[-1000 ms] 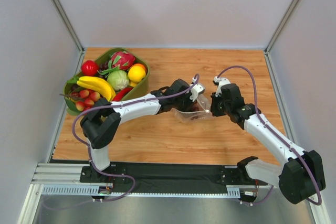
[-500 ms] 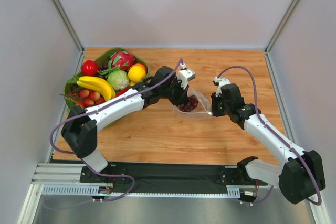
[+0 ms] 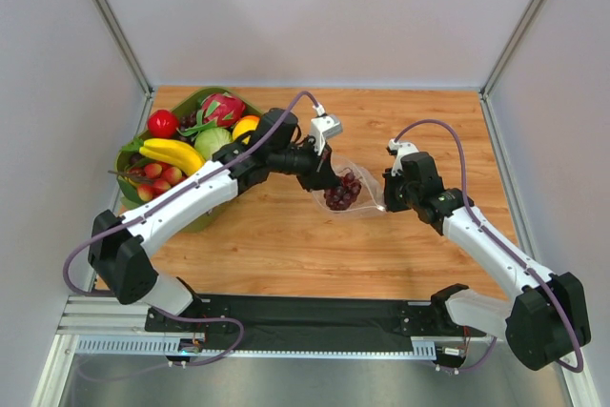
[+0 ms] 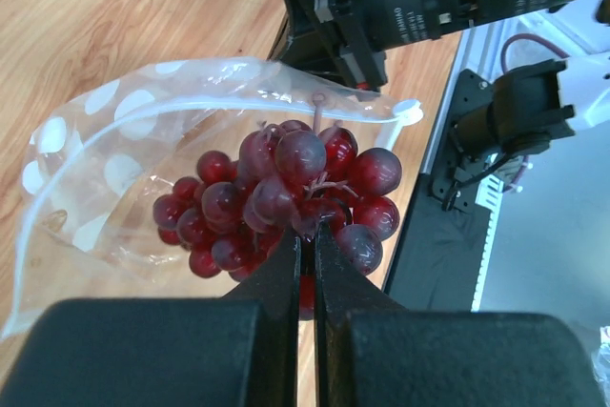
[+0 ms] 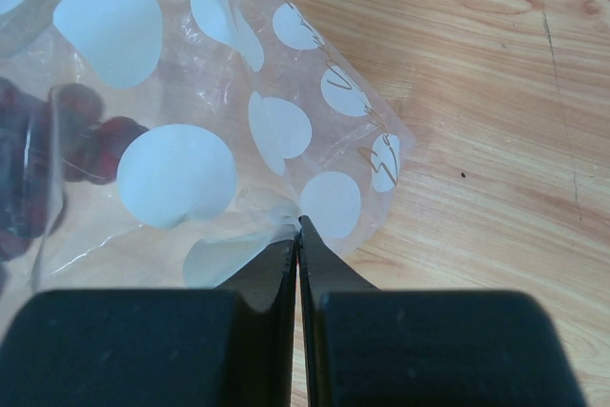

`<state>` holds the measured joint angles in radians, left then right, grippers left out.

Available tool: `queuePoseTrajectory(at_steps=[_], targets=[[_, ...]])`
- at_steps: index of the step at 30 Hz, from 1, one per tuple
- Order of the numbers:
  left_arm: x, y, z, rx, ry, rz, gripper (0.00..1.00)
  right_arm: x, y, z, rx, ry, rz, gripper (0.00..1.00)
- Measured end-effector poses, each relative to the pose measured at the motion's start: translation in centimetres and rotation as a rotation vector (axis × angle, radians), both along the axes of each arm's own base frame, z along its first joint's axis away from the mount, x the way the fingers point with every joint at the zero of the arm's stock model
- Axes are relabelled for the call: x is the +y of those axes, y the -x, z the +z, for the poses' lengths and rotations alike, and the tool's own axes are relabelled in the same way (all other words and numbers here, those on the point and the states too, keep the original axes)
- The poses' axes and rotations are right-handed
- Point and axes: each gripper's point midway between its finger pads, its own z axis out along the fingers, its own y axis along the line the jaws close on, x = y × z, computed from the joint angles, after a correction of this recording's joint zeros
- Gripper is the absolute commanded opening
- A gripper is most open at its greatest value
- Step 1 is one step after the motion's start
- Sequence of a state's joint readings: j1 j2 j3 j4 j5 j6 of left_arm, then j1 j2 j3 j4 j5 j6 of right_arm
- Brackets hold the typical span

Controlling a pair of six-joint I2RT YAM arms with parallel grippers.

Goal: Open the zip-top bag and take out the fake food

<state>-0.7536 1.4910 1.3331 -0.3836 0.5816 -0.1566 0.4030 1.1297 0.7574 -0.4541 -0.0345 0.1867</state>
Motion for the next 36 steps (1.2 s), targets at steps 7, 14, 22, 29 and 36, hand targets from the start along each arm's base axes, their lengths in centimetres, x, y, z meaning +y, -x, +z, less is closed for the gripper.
queuePoseTrajectory(at_steps=[7,14,22,29,36], targets=[[2.0,0.6,2.7,-0.006,0.051,-0.007,0.0,0.0,0.0,-0.2,0.007,0.003,0.0,0.0],[4.1,0.7,5.6,0.007,0.124,0.012,0.0,0.0,0.0,-0.8,0.026,0.01,0.0,0.0],[7.6,-1.9,12.0,-0.014,0.331,0.092,0.0,0.0,0.0,-0.9,0.027,0.011,0.0,0.0],[13.8,-6.7,15.1,-0.09,0.399,0.31,0.0,-0.1,0.1,-1.1,0.033,0.014,0.0,0.0],[22.0,-11.6,19.2,-0.271,0.35,0.622,0.0,0.0,0.1,-1.2,0.034,0.013,0.0,0.0]])
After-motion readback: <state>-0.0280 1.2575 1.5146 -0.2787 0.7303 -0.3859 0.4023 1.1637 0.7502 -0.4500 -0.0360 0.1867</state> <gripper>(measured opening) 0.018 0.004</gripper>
